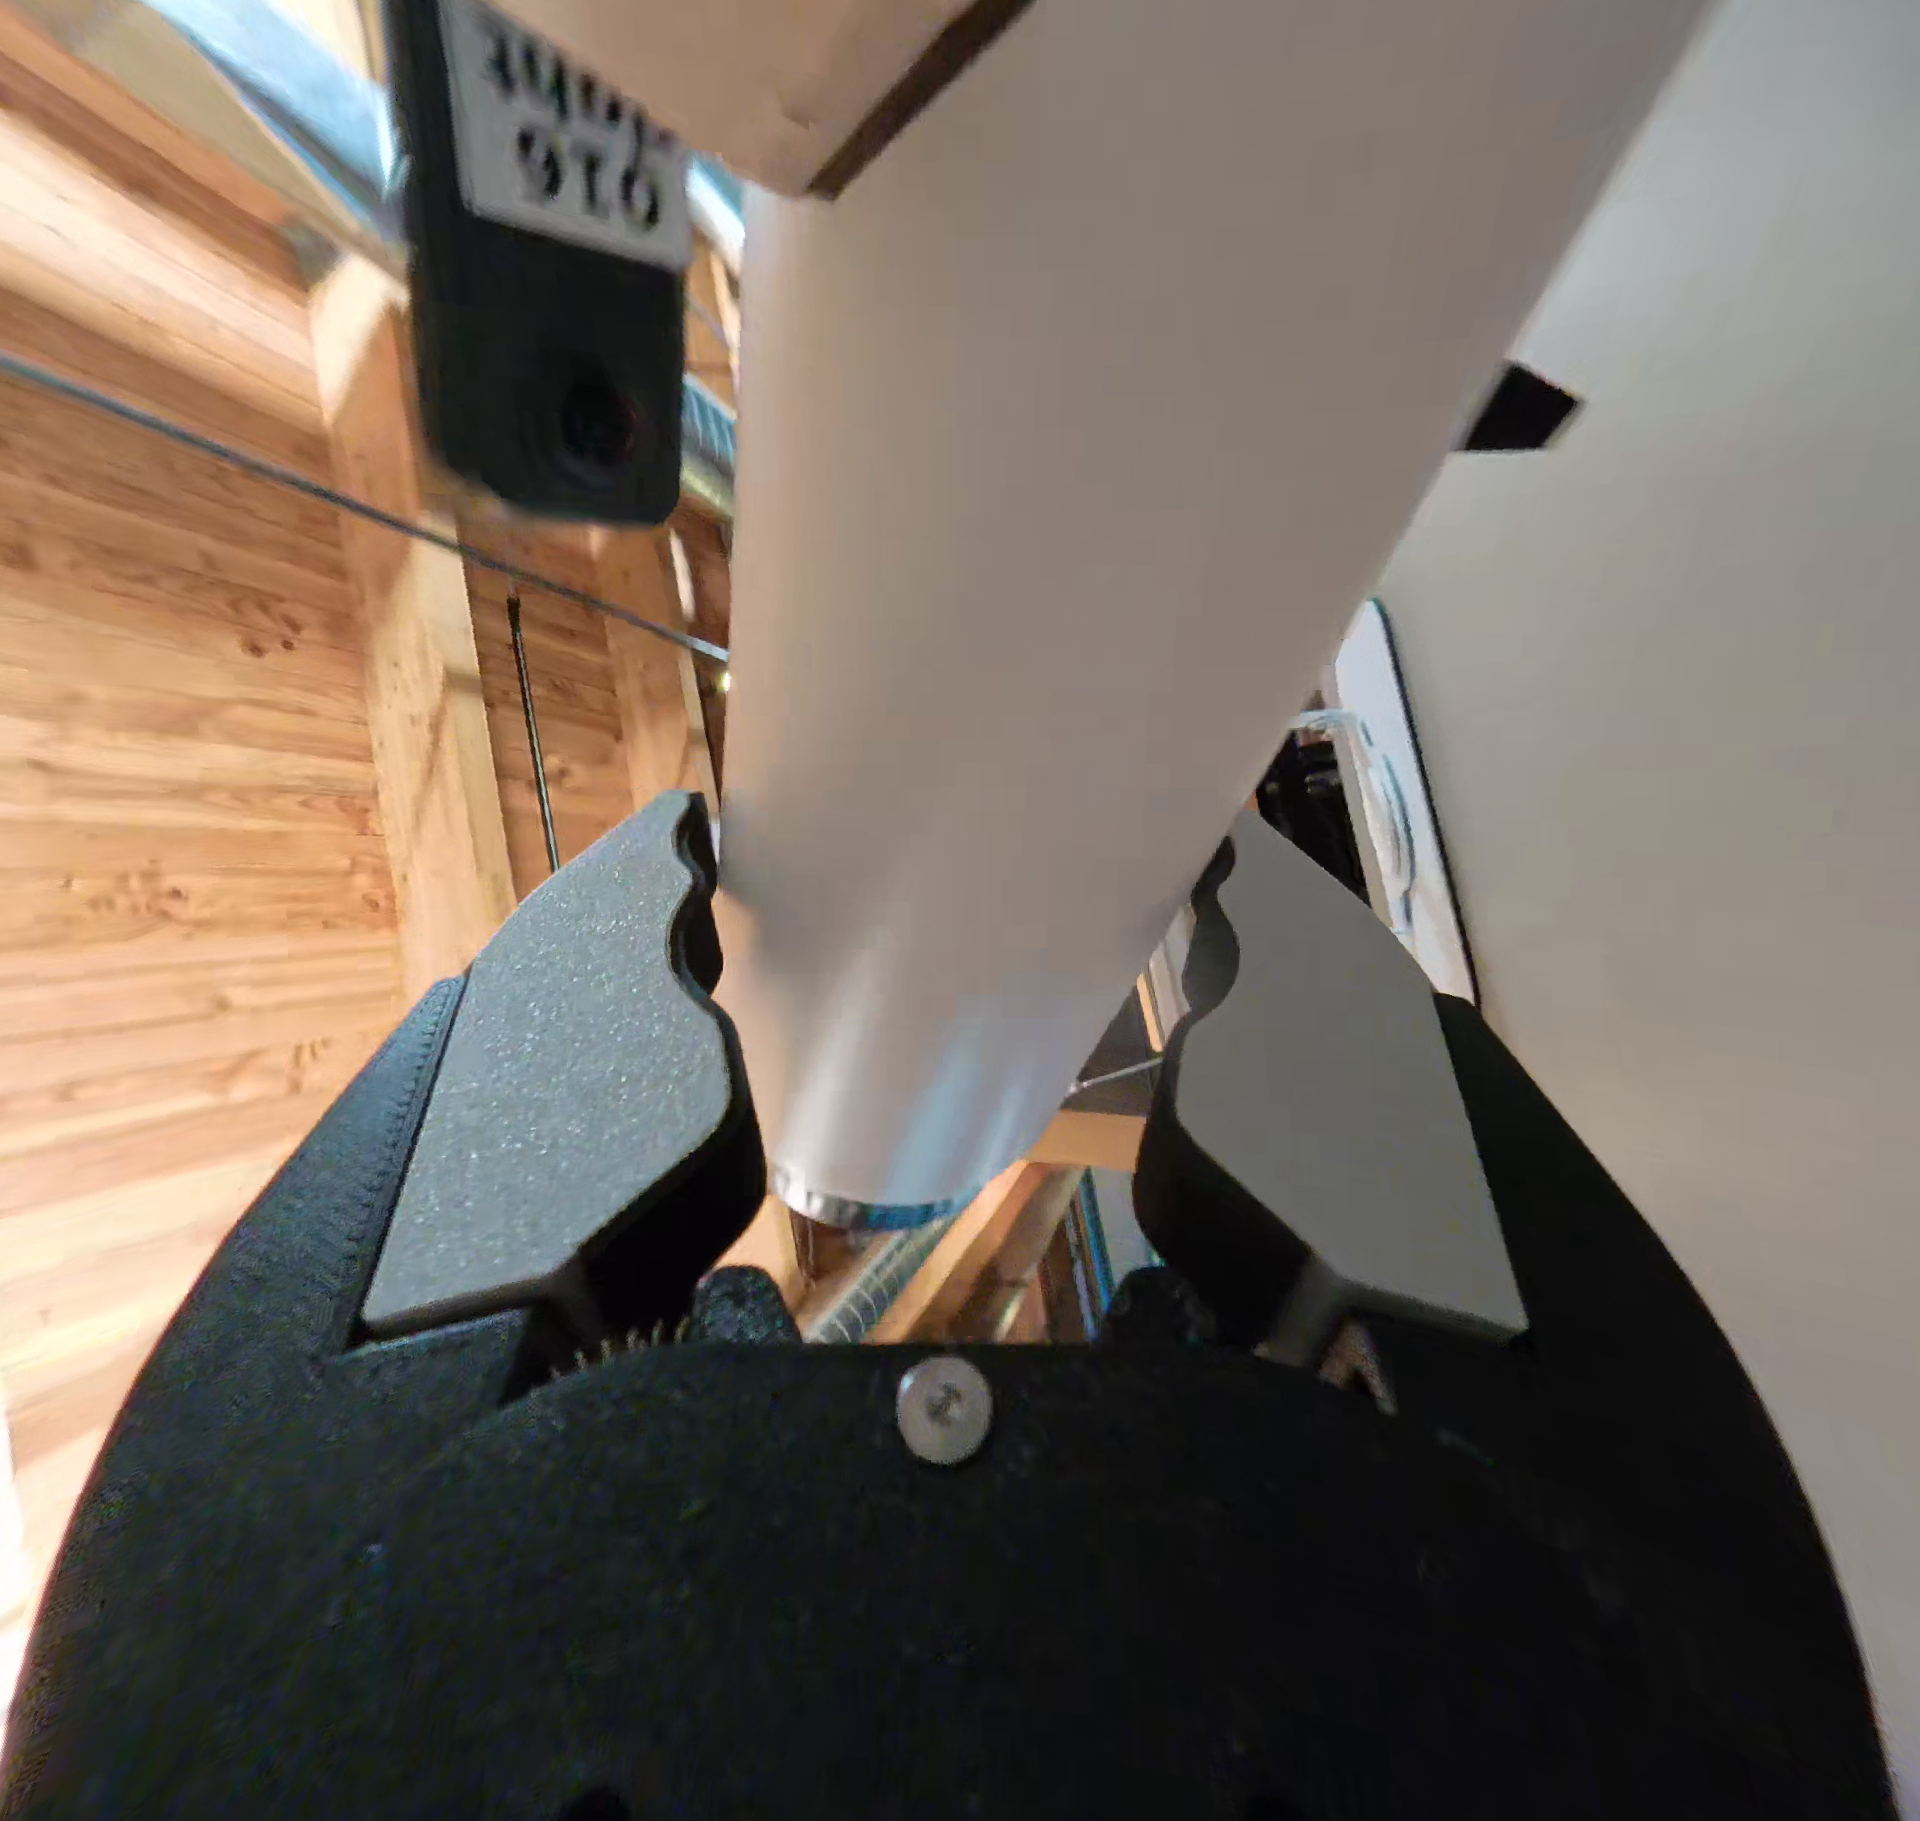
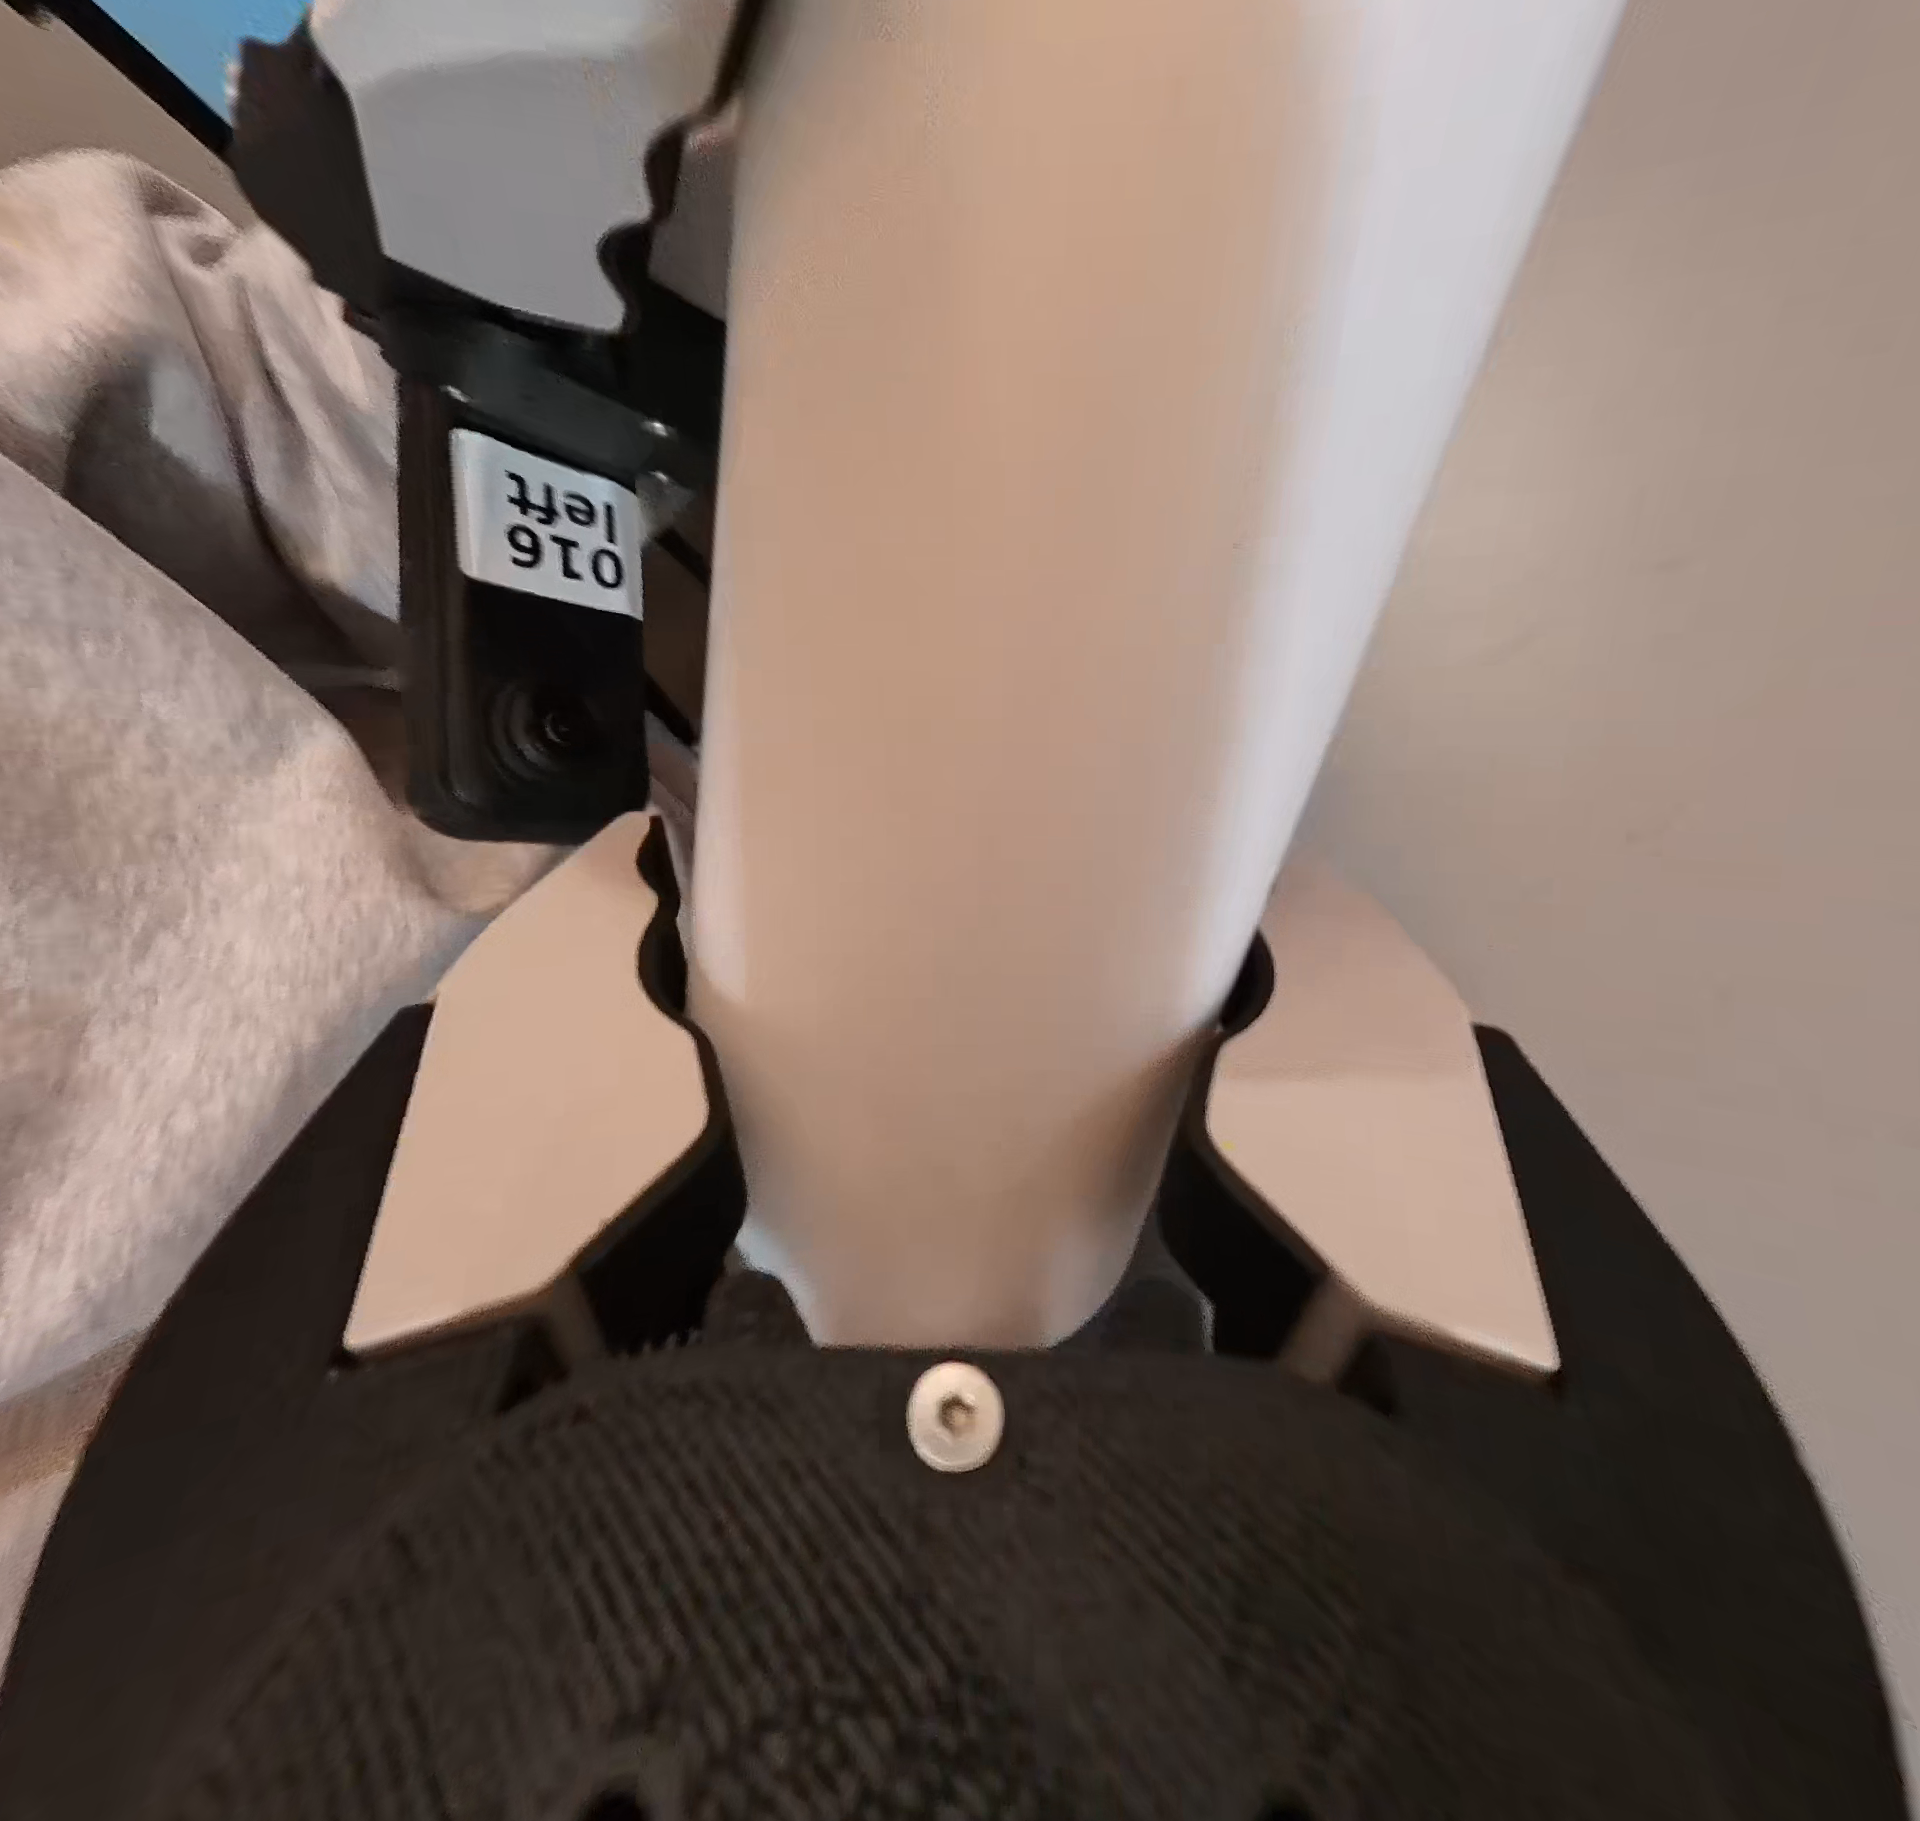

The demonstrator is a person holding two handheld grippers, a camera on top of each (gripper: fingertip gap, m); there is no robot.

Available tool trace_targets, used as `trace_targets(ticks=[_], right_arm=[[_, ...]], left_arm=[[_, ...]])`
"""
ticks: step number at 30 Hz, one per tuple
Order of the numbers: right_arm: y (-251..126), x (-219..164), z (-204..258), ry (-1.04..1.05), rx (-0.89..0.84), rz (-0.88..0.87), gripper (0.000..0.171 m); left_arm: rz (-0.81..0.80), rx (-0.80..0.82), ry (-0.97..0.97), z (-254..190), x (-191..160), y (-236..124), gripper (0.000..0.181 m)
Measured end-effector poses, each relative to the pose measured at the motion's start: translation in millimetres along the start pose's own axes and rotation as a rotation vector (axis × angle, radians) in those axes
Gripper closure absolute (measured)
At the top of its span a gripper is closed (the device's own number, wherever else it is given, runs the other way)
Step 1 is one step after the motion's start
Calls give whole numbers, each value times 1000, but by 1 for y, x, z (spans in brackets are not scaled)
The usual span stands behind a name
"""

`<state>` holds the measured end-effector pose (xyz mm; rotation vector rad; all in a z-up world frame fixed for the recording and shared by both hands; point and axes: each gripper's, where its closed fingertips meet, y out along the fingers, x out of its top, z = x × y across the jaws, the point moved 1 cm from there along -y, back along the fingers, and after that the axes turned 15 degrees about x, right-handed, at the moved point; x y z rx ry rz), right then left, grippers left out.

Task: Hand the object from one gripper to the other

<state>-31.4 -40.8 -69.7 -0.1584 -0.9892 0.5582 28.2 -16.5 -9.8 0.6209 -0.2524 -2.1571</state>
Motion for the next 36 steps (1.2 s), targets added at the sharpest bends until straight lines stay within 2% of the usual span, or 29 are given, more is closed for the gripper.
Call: trace_targets(ticks=[5, 10, 13, 16, 19, 21, 24, 27, 30, 36], right_arm=[[-6, 17, 6, 12, 89, -148, 69], [-38, 42, 0, -22, 74, -382, 69], [-60, 55, -2, -128, 0, -513, 69], [-77, 63, 0, -246, -80, -604, 69], [-86, 66, -1, -333, -169, -624, 69], [-86, 67, 0, -375, -206, -626, 69], [-81, 68, 0, -430, -255, -607, 69], [-69, 66, 1, -481, -288, -564, 69], [-55, 66, 5, -514, -294, -539, 68], [-33, 71, 18, -565, -294, -545, 68]], left_arm=[[171, 25, -99, 18, -30, 14, 58], [255, 12, -221, 22, -44, 17, 56], [303, -60, -400, 19, -44, 20, 57], [355, -165, -698, 16, -45, 22, 57], [356, -308, -1129, 19, -38, 22, 57], [304, -419, -1499, 34, -24, 24, 55], [141, -593, -2041, 70, -3, 26, 47], [0, -658, -2352, 100, 0, 26, 45], [-38, -632, -2407, 115, -2, 27, 45], [4, -599, -2291, 119, 5, 28, 47]])
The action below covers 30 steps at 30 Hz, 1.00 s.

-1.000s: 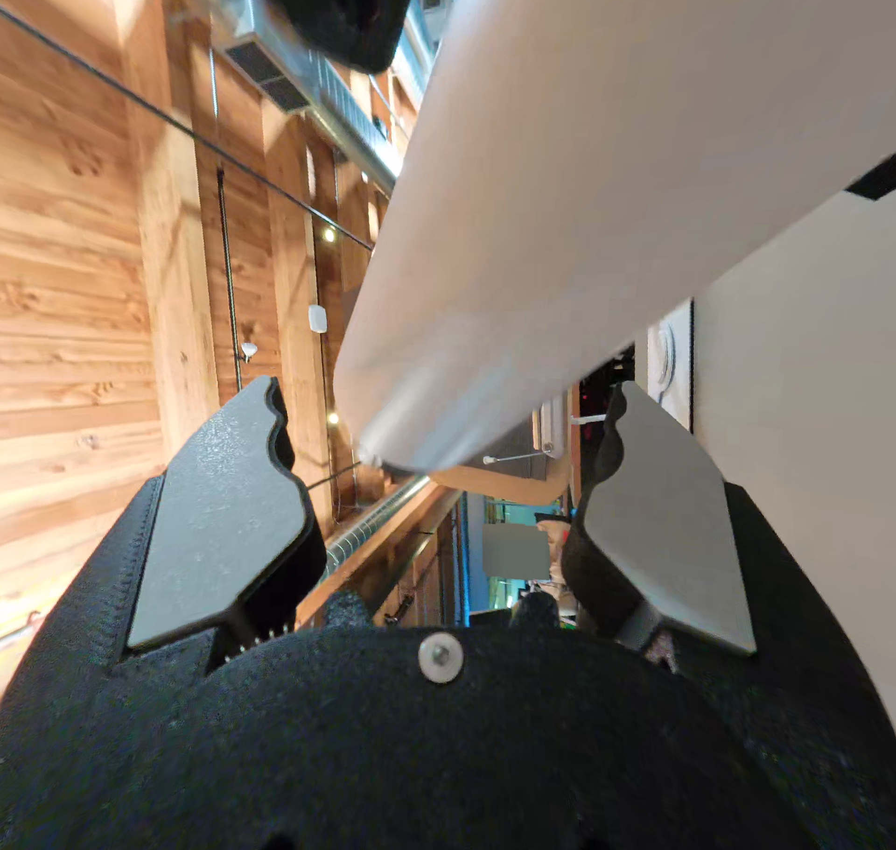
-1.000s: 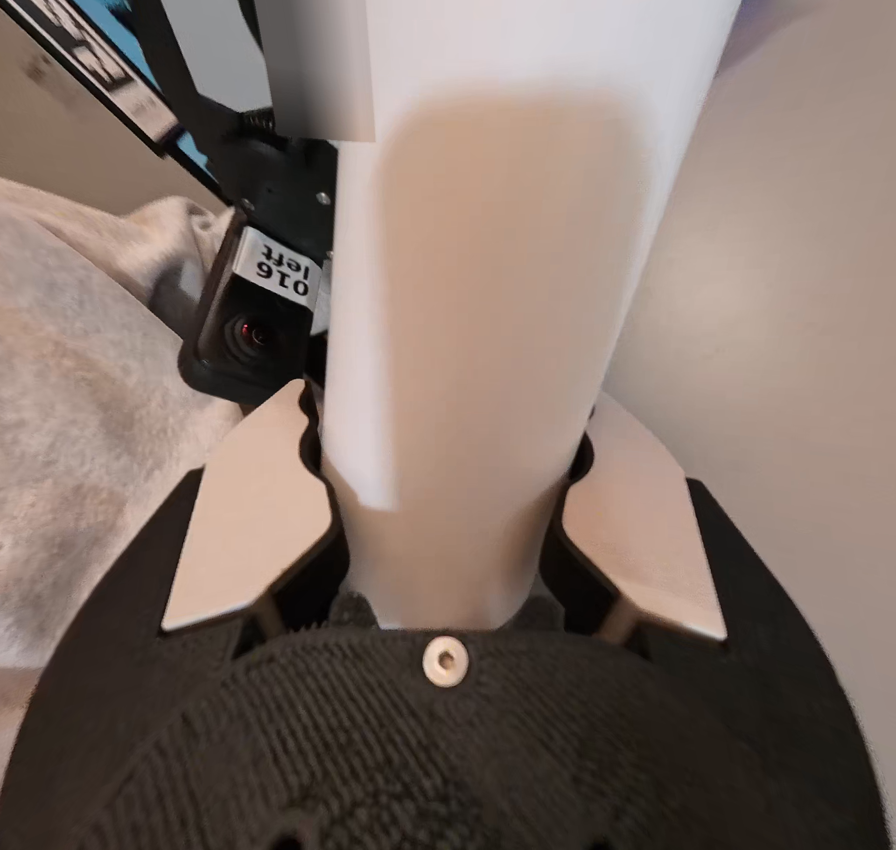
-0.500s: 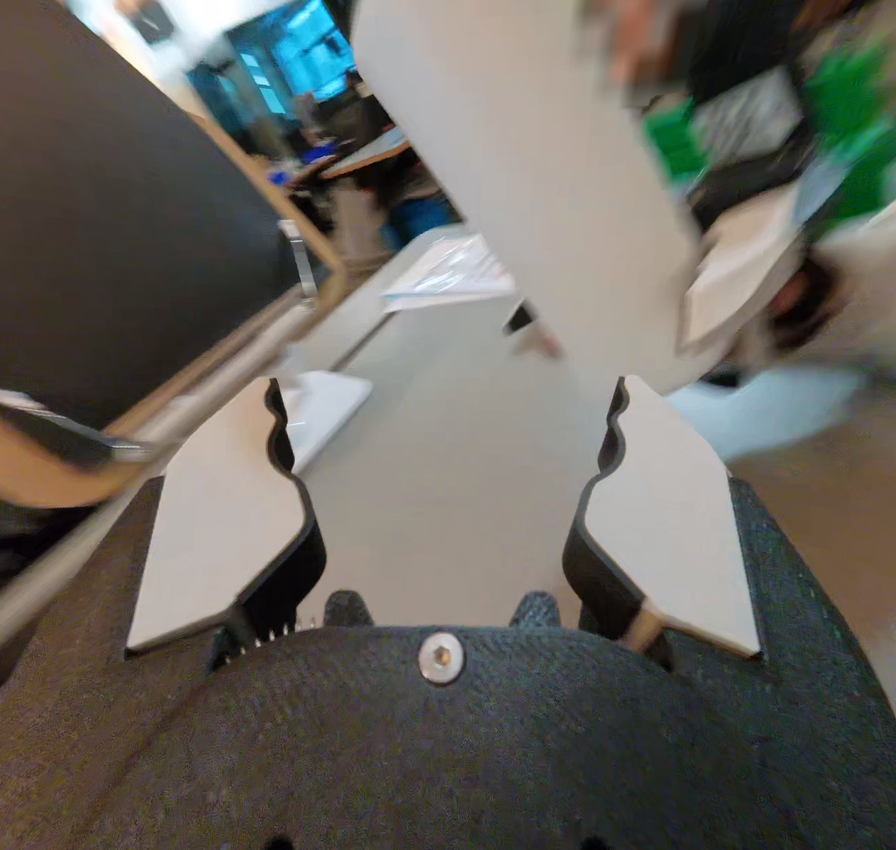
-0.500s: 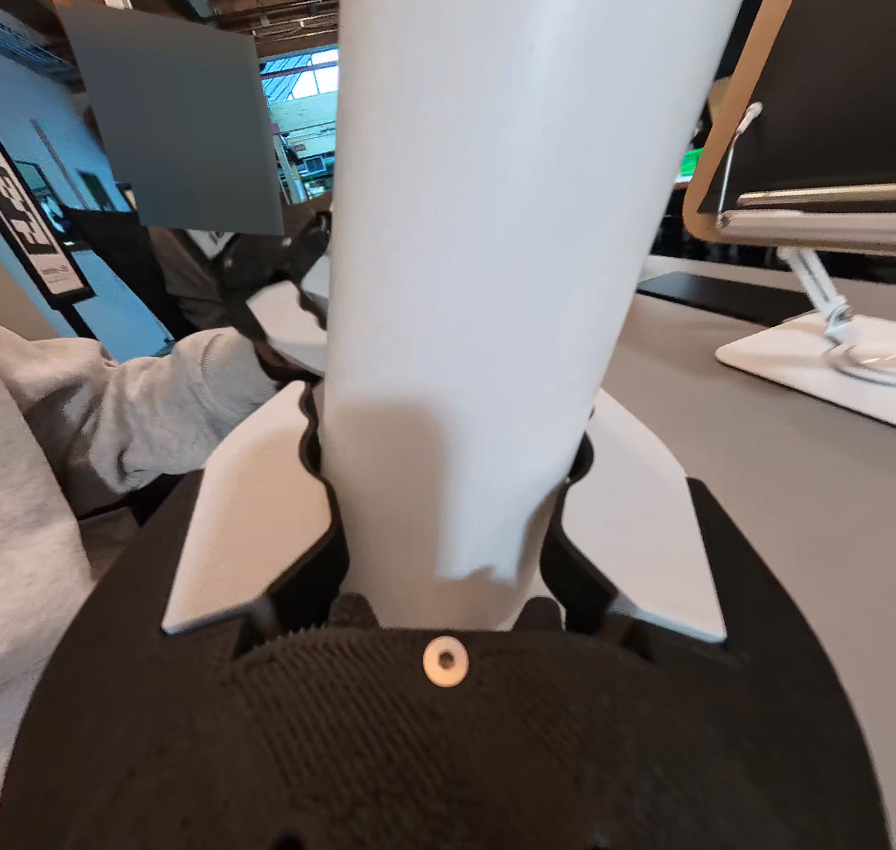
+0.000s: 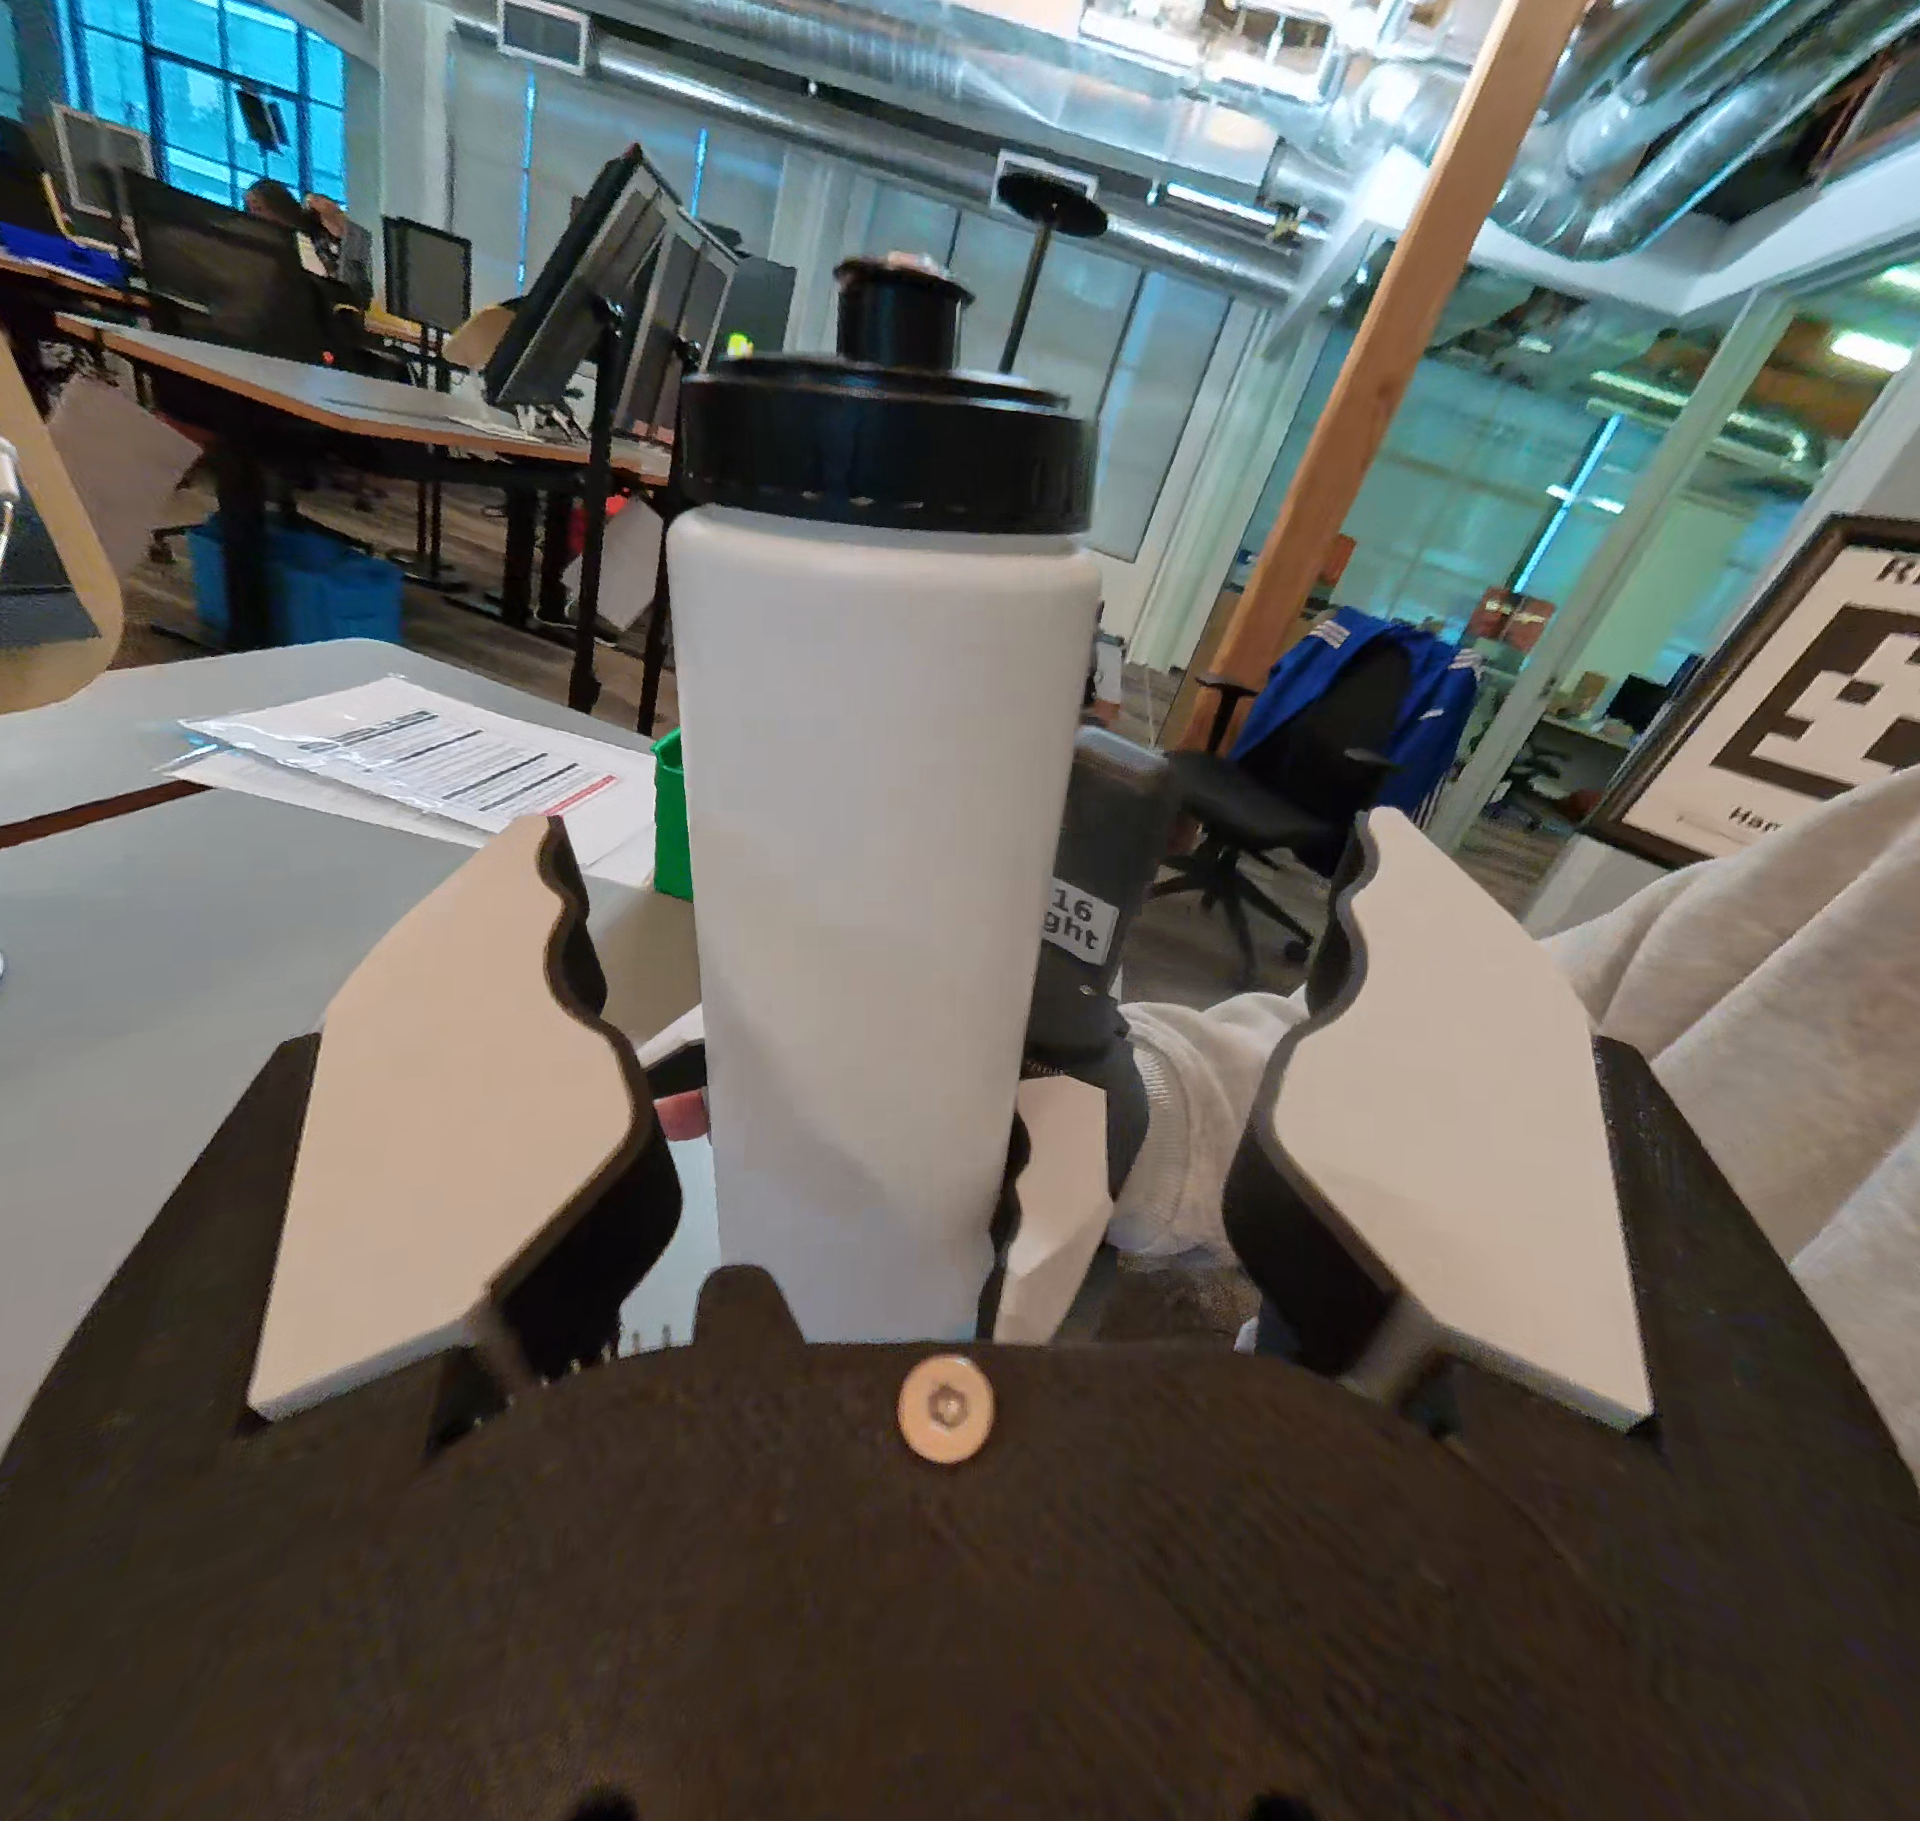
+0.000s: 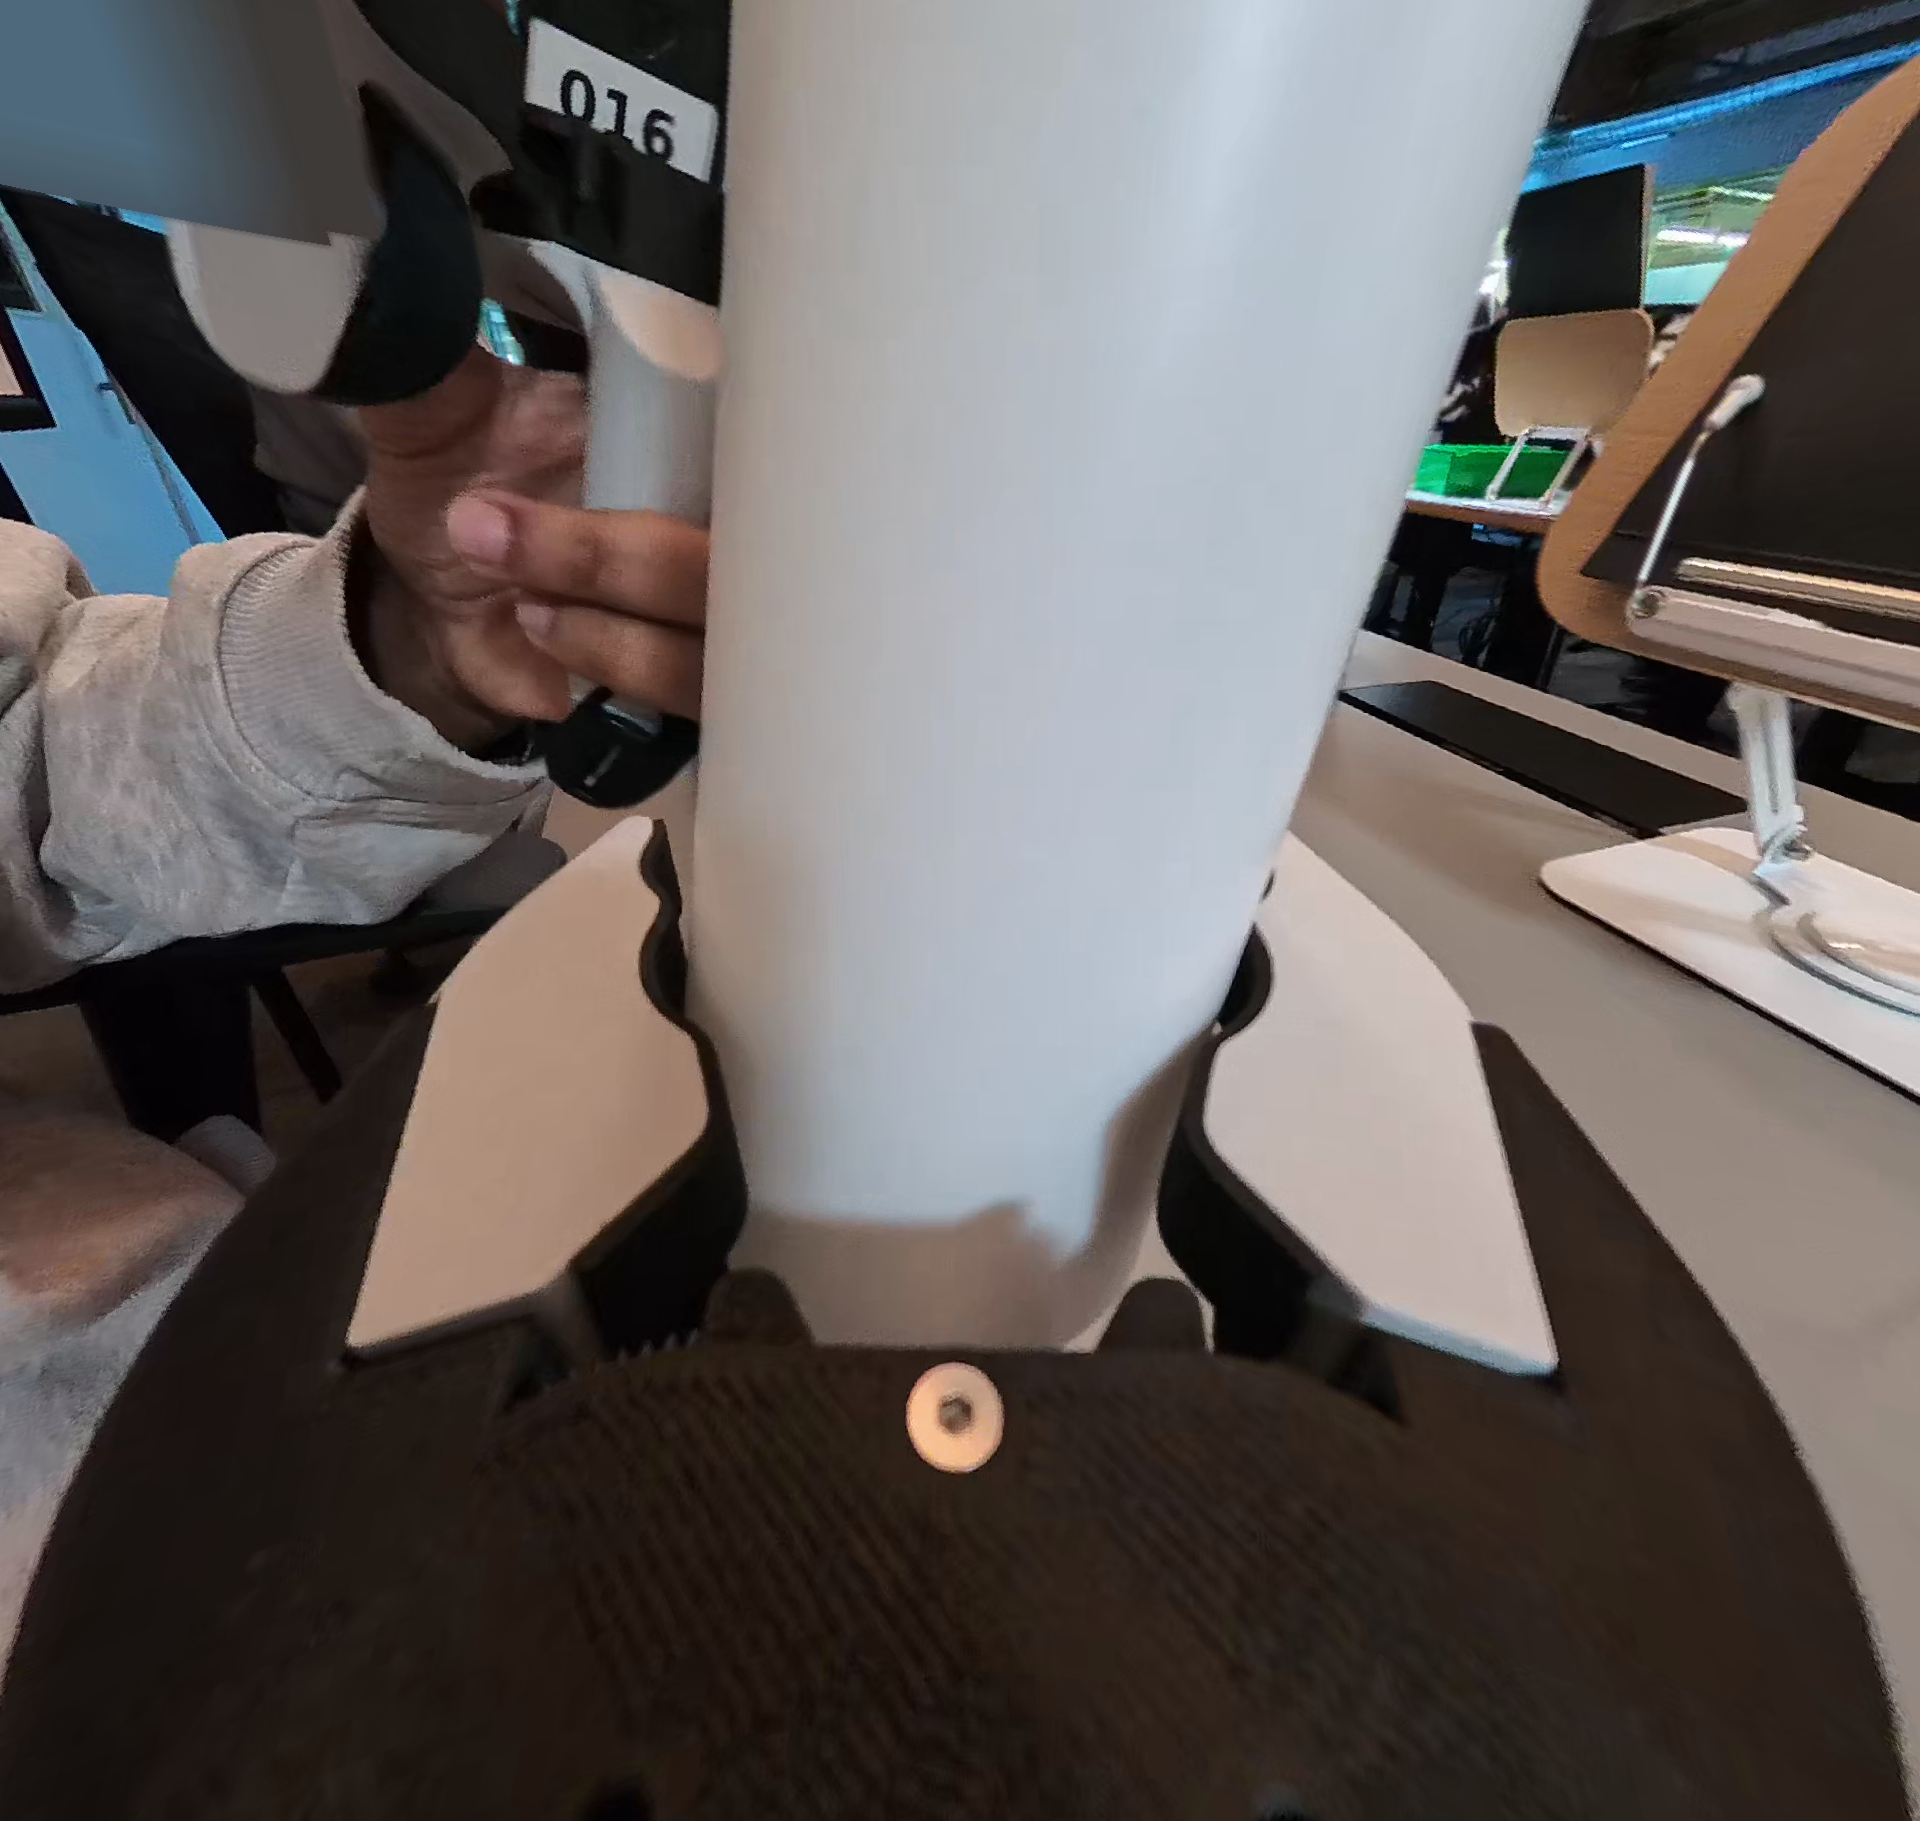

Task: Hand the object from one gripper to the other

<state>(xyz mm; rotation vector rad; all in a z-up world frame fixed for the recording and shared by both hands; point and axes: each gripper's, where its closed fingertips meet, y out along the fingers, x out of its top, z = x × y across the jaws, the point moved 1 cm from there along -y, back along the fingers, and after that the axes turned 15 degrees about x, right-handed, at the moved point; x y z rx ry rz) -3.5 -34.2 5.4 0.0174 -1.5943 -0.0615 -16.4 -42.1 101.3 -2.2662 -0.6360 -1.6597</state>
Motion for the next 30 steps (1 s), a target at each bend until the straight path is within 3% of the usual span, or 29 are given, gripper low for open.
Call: trace_targets(ticks=[11, 14, 21, 30], right_arm=[[19, -6, 20, -38, 31, 36, 68], [23, -10, 21, -49, 39, 56, 67], [23, -19, 19, -21, 50, 79, 69], [-4, -18, -5, -49, -26, 43, 70]], left_arm=[[20, -3, 15, -4, -11, 5, 72], [10, 17, 39, -2, -10, 4, 91], [-6, 65, 122, 1, -12, 4, 92], [-46, 176, 199, 29, 38, -31, 92]])
